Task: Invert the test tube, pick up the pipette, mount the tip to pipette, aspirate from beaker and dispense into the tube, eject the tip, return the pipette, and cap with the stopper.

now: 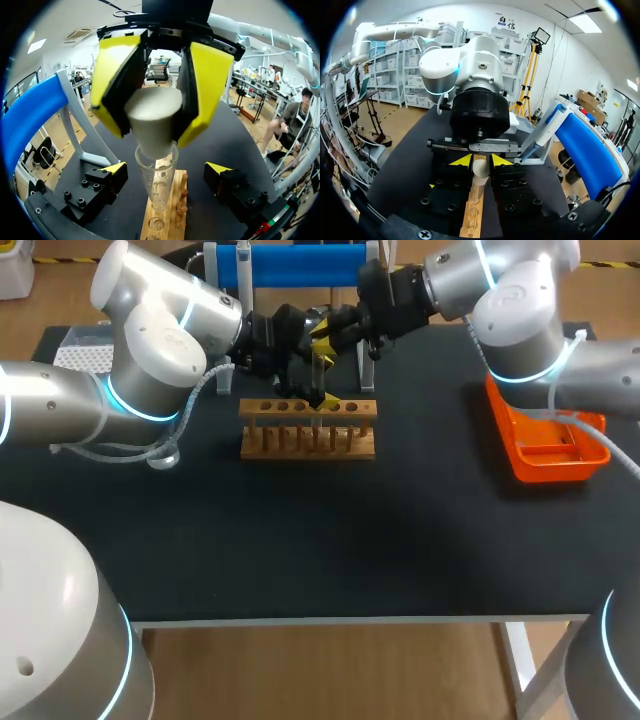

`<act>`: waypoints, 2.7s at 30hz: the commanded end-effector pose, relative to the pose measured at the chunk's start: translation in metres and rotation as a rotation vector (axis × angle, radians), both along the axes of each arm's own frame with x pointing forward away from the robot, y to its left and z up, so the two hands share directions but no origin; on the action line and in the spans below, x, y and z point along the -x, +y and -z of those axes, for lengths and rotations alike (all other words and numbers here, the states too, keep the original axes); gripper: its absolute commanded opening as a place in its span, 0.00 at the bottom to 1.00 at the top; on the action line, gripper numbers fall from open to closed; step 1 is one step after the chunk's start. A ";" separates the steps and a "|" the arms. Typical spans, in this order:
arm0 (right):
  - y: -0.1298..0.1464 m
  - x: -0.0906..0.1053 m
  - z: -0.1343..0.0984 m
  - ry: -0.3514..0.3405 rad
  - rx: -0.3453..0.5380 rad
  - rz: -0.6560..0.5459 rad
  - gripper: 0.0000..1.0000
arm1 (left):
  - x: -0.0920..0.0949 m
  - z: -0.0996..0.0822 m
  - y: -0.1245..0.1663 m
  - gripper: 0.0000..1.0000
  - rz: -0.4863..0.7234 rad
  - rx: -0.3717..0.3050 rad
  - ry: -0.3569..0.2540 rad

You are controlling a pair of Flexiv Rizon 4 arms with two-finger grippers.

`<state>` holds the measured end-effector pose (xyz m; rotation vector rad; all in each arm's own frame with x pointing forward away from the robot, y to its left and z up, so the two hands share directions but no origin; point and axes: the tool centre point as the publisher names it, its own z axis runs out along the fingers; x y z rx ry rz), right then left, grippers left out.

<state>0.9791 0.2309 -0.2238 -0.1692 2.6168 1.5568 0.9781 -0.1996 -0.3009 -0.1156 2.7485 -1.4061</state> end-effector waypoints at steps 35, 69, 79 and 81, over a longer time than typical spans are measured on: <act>0.002 0.002 0.003 0.011 0.012 -0.016 0.00 | -0.002 0.000 0.000 1.00 0.003 -0.002 0.003; 0.004 0.006 0.012 0.030 0.039 -0.023 0.00 | -0.002 0.000 0.000 1.00 0.003 -0.002 0.003; 0.004 0.006 0.015 0.041 0.055 -0.024 0.00 | -0.002 0.000 0.000 1.00 0.003 -0.002 0.003; 0.003 0.006 0.015 0.040 0.053 -0.021 0.29 | -0.002 0.000 0.000 1.00 0.003 -0.002 0.003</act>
